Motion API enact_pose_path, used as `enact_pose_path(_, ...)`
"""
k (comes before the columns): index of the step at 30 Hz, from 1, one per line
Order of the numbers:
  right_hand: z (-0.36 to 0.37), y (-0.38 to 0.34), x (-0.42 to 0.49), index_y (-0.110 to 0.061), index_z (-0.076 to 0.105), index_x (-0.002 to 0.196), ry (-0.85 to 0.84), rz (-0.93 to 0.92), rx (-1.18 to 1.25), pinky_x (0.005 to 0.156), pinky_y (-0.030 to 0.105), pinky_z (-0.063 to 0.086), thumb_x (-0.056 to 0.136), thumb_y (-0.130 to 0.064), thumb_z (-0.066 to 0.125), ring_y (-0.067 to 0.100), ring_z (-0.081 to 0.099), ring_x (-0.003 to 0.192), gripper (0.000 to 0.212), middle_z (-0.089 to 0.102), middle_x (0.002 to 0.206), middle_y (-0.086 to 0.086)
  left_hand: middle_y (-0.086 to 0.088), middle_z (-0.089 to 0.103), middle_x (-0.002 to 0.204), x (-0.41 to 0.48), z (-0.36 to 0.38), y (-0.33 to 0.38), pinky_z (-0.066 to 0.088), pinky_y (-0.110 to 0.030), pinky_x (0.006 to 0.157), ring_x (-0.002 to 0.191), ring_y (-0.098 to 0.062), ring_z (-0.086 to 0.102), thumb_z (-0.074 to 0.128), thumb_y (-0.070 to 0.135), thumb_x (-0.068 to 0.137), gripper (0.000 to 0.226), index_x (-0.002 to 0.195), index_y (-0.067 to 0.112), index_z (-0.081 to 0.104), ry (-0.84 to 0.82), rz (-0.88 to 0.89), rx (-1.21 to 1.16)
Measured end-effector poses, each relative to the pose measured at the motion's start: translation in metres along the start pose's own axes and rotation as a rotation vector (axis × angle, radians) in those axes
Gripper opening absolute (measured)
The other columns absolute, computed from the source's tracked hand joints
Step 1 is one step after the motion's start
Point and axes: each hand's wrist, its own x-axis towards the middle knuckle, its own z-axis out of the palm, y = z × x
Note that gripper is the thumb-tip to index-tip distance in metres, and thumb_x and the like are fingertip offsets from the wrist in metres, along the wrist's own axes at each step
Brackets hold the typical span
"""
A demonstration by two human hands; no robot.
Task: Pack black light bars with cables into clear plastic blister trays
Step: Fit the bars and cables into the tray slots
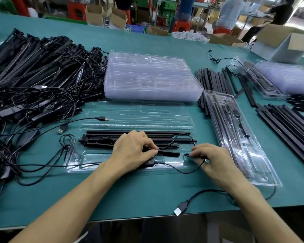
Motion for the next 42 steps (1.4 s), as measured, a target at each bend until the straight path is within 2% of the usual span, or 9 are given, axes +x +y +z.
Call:
enact_pose_path(8,-0.012,0.017,-0.012,-0.027,0.071,0.113,-0.040,0.060,-0.105,0.095,0.025,0.042,0.088,0.001,0.057,0.009,0.056,0.104,0.040,0.062,0.111,-0.011,0.017,0.061,0.090,-0.002,0.001,0.000,0.037,-0.030,0.083,0.091,-0.005,0.053,0.068,0.047,0.086,0.010,0.091,0.042,0.075,0.021,0.028,0.007)
enact_pose_path(14,-0.031,0.030,-0.007,-0.016,0.075,0.086,0.231,0.176,-0.190,0.081,0.030,0.046,0.082,0.001,0.069,0.017,0.057,0.084,0.019,0.061,0.091,-0.001,0.017,0.064,0.089,-0.001,-0.001,0.000,0.040,-0.032,0.084,0.092,-0.006,0.054,0.070,0.046,0.084,0.007,0.085,0.040,0.075,0.002,0.013,0.001)
enact_pose_path(20,-0.031,0.037,-0.013,-0.023,0.073,0.089,0.100,0.257,-0.262,0.076,0.033,0.046,0.087,-0.010,0.067,0.019,0.058,0.082,0.015,0.065,0.093,0.000,0.017,0.062,0.090,-0.001,-0.002,0.003,0.041,-0.032,0.084,0.092,-0.007,0.053,0.064,0.049,0.086,0.014,0.084,0.039,0.074,0.008,0.022,0.047)
enact_pose_path(24,-0.027,0.033,-0.014,-0.019,0.075,0.093,0.126,0.258,-0.263,0.076,0.032,0.046,0.088,-0.007,0.065,0.022,0.059,0.083,0.016,0.063,0.095,0.002,0.010,0.063,0.088,-0.002,0.001,0.021,0.043,-0.033,0.077,0.086,-0.014,0.056,0.061,0.058,0.086,0.030,0.092,0.033,0.076,0.116,0.207,0.141)
enact_pose_path(27,-0.027,0.029,-0.013,-0.018,0.073,0.101,0.134,0.227,-0.249,0.080,0.033,0.050,0.085,-0.001,0.065,0.023,0.061,0.085,0.025,0.065,0.096,0.003,0.008,0.063,0.090,0.000,0.011,0.046,0.044,-0.034,0.075,0.088,-0.015,0.055,0.059,0.057,0.088,0.030,0.095,0.034,0.077,0.026,0.355,0.108)
enact_pose_path(31,-0.033,0.024,-0.016,-0.018,0.069,0.106,0.174,0.202,-0.188,0.078,0.027,0.049,0.080,0.003,0.065,0.014,0.059,0.082,0.034,0.066,0.095,-0.001,0.008,0.058,0.098,0.001,0.027,0.058,0.043,-0.032,0.079,0.098,-0.014,0.055,0.055,0.050,0.095,0.025,0.106,0.035,0.073,-0.150,0.283,0.057)
enact_pose_path(33,-0.038,0.019,-0.016,-0.016,0.071,0.100,0.200,0.175,-0.143,0.077,0.011,0.045,0.077,0.004,0.067,0.001,0.058,0.079,0.031,0.066,0.091,-0.004,0.008,0.060,0.098,0.001,0.029,0.056,0.043,-0.031,0.075,0.099,-0.013,0.057,0.053,0.050,0.096,0.026,0.106,0.035,0.072,-0.152,0.251,0.063)
enact_pose_path(38,-0.038,0.007,-0.003,-0.015,0.071,0.114,0.003,0.062,-0.271,0.085,0.027,0.040,0.087,0.004,0.058,0.019,0.053,0.094,0.035,0.057,0.095,-0.001,0.010,0.064,0.103,0.005,0.029,0.058,0.045,-0.029,0.078,0.104,-0.011,0.057,0.053,0.048,0.095,0.022,0.103,0.034,0.068,-0.160,0.200,0.107)
enact_pose_path(42,-0.036,0.000,0.011,-0.031,0.058,0.132,-0.260,0.052,-0.550,0.090,0.032,0.041,0.092,-0.006,0.044,0.021,0.046,0.102,0.049,0.046,0.100,-0.005,0.013,0.063,0.096,0.011,0.027,0.060,0.045,-0.029,0.076,0.100,-0.013,0.058,0.061,0.046,0.089,0.016,0.097,0.033,0.066,-0.175,0.165,0.093)
